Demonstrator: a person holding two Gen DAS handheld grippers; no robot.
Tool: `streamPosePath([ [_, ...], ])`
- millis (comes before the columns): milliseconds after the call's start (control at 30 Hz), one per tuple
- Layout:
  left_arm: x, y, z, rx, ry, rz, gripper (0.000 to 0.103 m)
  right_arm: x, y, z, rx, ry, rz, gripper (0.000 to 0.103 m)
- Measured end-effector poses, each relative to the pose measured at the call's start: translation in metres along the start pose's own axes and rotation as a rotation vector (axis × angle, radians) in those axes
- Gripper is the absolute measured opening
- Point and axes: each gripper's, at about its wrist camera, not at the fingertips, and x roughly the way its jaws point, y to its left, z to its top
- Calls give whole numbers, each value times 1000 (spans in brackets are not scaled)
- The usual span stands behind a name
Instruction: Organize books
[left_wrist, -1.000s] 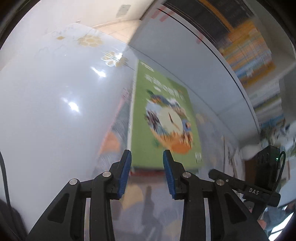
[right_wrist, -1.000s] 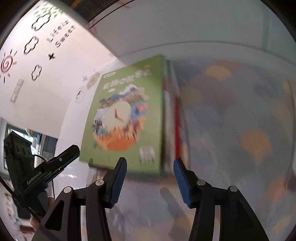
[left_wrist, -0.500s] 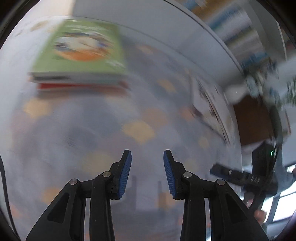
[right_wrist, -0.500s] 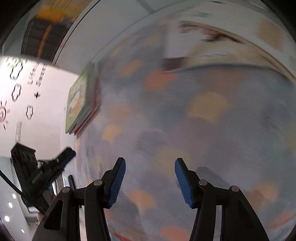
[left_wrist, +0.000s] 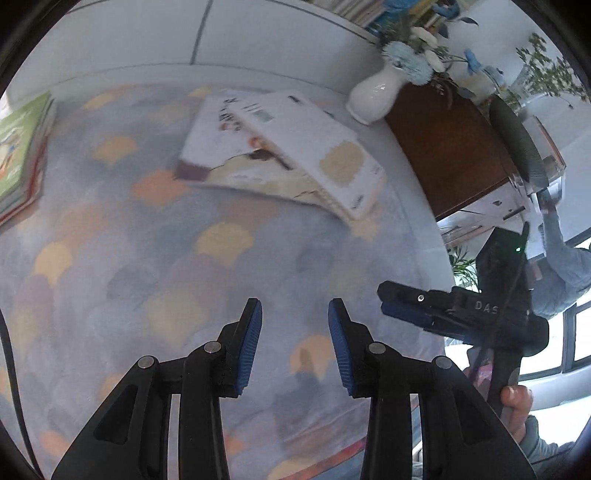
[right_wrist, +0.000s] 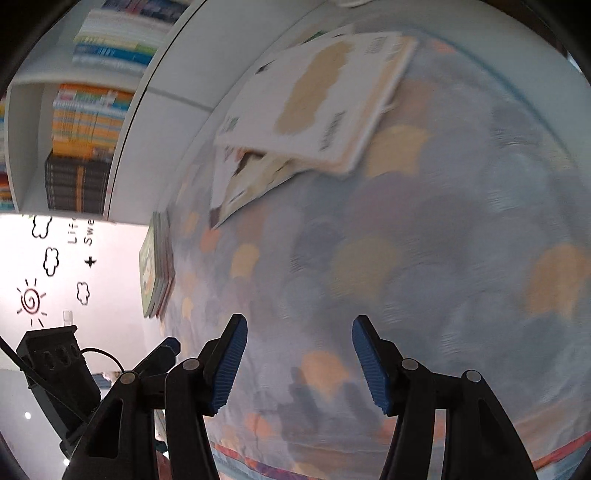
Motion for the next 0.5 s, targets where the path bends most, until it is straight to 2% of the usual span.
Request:
streamPosePath([
  [233, 24, -30, 28, 20, -10, 18, 35, -30, -36, 34, 23, -51, 7, 57],
  [333, 41, -30, 46, -18, -1, 15, 35, -38, -41, 58, 16, -80, 2, 57],
  [500, 69, -20, 80, -94, -8, 5, 35, -41, -32, 107, -47, -177, -36, 57],
])
